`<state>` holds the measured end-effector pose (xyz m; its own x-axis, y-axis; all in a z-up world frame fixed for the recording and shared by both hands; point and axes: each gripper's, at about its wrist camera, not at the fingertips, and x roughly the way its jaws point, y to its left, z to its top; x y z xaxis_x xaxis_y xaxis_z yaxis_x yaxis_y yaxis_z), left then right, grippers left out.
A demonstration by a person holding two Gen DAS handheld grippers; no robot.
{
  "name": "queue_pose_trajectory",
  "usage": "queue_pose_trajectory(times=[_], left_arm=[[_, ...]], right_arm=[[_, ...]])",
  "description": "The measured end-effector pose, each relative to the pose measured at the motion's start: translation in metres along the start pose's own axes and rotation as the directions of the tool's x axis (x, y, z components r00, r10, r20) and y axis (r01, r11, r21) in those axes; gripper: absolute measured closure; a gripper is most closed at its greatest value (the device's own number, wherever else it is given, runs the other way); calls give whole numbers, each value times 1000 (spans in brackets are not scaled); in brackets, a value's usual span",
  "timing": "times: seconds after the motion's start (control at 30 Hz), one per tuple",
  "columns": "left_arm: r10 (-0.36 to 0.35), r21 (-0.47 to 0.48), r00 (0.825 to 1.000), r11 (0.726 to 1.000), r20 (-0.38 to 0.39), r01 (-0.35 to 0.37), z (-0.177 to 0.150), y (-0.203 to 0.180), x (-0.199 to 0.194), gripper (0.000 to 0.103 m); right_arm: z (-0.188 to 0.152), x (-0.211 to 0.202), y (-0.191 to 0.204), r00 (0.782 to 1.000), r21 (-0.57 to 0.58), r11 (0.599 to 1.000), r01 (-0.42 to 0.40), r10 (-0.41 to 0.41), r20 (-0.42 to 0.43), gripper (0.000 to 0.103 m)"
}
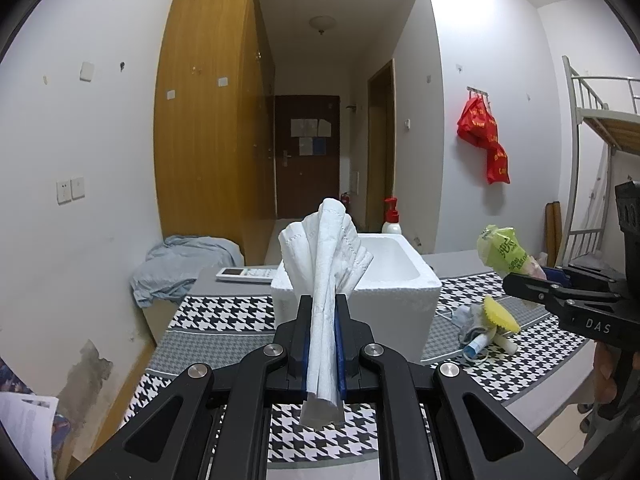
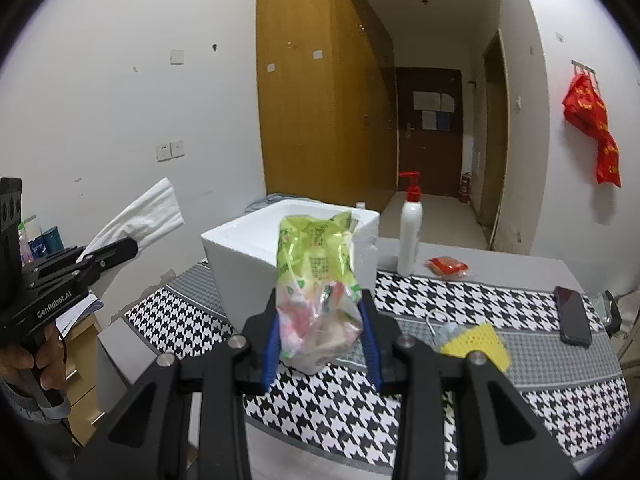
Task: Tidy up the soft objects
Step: 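Carry the tissues with the left tool while the right tool lifts the snack bag over the foam box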
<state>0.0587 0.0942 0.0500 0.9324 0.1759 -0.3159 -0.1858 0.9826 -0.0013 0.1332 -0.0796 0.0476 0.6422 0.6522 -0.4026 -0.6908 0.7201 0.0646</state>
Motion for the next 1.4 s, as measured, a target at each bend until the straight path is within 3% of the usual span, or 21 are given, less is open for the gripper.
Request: queue_pose_trajectory(times=[0.67,1.1,1.4], left_arm=[[-9,23,1000,1000,18,9,27,11,32,93],[89,-6,996,996,17,-89,22,24,29,93],[81,-19,997,997,-1,-81,26,21,40,93]], right_arm=[[29,44,3,999,-26,999,-33,33,-18,63],[46,80,8,996,-48,995,-84,83,-32,63],[55,100,12,994,-50,994,-101,98,-56,63]])
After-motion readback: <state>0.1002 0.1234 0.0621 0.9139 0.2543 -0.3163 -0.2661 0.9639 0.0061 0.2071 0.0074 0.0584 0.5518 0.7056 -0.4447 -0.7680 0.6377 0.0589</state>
